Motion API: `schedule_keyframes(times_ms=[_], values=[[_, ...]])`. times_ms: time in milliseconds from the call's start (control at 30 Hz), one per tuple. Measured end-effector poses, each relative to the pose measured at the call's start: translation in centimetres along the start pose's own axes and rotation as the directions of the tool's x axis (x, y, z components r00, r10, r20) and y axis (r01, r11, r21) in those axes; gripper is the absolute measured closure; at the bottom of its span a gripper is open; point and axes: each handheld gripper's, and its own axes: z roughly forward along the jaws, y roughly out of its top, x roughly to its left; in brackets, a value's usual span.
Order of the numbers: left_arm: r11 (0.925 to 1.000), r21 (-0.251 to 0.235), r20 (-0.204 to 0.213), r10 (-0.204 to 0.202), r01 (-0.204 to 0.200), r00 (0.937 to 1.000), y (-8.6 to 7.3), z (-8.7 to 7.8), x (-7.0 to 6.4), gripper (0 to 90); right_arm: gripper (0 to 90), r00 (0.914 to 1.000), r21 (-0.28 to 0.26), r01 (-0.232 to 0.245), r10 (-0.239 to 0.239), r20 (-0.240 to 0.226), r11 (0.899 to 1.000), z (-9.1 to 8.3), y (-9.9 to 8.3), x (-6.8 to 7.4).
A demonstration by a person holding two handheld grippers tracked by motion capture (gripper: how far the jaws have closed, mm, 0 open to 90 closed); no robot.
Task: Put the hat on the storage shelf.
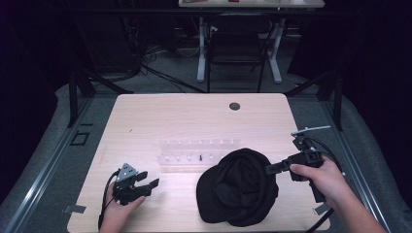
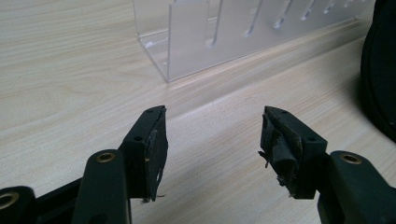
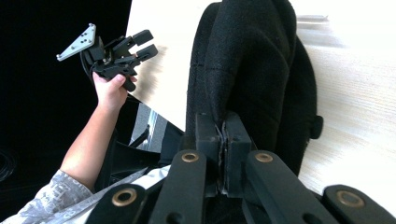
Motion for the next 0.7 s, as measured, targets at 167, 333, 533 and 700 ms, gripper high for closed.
schedule_keyframes(times_ms=[167, 333, 533, 700], values=[[1.0, -0.002, 0.001, 0.003, -0.003, 1.0, 0.0, 0.0, 0.0, 41.3, 88.3, 1.0, -0.007, -0.002, 0.002, 0.0, 1.0, -0.3, 0.3, 1.1], [1.0, -0.005, 0.0, 0.001, -0.001, 1.0, 0.0, -0.1, 0.1, 41.3, 88.3, 1.0, -0.01, -0.003, 0.003, -0.005, 1.0, -0.7, 0.5, 1.9], [1.0, -0.006, -0.001, -0.001, 0.001, 1.0, 0.0, -0.1, 0.1, 41.3, 88.3, 0.9994, -0.033, 0.009, -0.01, -0.034, 0.999, -1.9, 0.8, 2.9], [1.0, -0.007, 0.0, 0.0, 0.0, 1.0, 0.0, -0.1, 0.0, 41.3, 88.3, 0.9991, -0.057, 0.017, -0.019, -0.039, 0.998, -2.9, 1.0, 3.7]])
